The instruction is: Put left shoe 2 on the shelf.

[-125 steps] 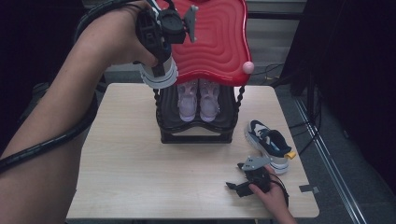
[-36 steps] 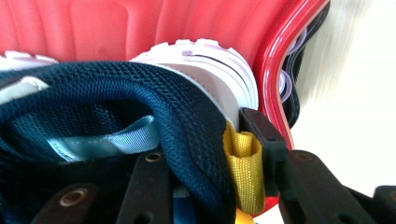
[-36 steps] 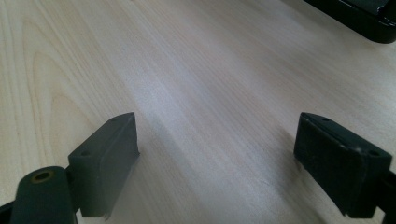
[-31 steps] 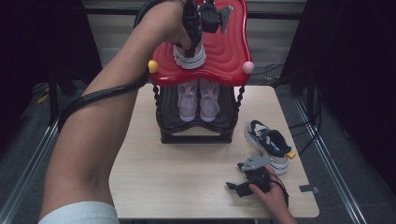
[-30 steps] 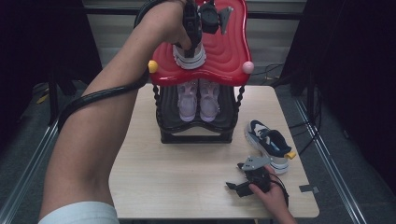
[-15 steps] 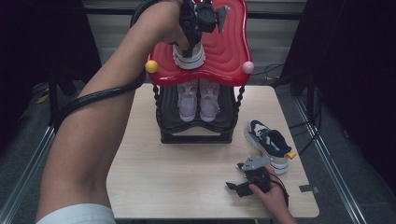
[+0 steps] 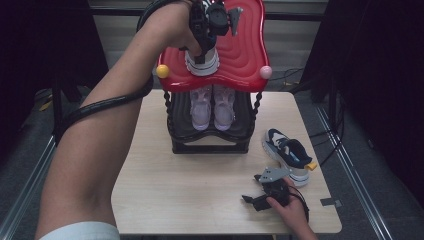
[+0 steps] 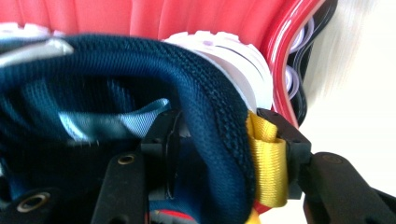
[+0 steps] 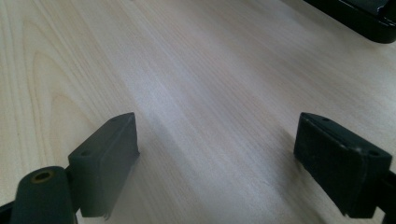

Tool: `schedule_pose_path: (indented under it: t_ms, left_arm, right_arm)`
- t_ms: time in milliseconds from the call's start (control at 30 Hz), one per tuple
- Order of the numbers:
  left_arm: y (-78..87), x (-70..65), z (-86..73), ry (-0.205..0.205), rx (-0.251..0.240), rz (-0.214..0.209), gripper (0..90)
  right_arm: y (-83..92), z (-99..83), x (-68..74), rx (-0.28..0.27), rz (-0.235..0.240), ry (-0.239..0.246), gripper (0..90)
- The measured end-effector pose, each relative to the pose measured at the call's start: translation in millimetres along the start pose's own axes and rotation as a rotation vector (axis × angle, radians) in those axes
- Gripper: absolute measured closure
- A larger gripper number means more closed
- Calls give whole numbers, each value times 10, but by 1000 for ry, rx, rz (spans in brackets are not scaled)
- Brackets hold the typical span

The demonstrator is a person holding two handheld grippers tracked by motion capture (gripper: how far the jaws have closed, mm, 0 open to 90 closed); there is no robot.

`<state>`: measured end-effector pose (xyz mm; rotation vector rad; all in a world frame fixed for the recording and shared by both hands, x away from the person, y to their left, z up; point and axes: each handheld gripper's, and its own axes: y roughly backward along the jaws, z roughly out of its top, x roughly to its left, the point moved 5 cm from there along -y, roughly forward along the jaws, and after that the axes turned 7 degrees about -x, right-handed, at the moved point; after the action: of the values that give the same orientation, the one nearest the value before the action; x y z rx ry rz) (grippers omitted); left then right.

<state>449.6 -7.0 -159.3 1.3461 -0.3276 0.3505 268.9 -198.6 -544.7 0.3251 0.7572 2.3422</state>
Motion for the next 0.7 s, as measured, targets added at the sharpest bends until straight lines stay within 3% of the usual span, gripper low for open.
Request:
schedule_pose_path:
  t_ms: [100, 300, 467, 700]
  left_arm:
    - [7, 15, 23, 27, -19, -1, 476]
    - [2, 7, 34, 21, -16, -1, 479]
    - [-9, 30, 47, 56, -24, 17, 398]
    - [-38, 35, 147, 90, -38, 0, 374]
  right_arm:
    - [0, 0, 0, 0, 0, 0, 132]
    - [0, 0, 0, 0, 0, 0, 132]
    - [0, 0, 0, 0, 0, 0, 132]
    - [0, 0, 0, 0, 0, 0, 132]
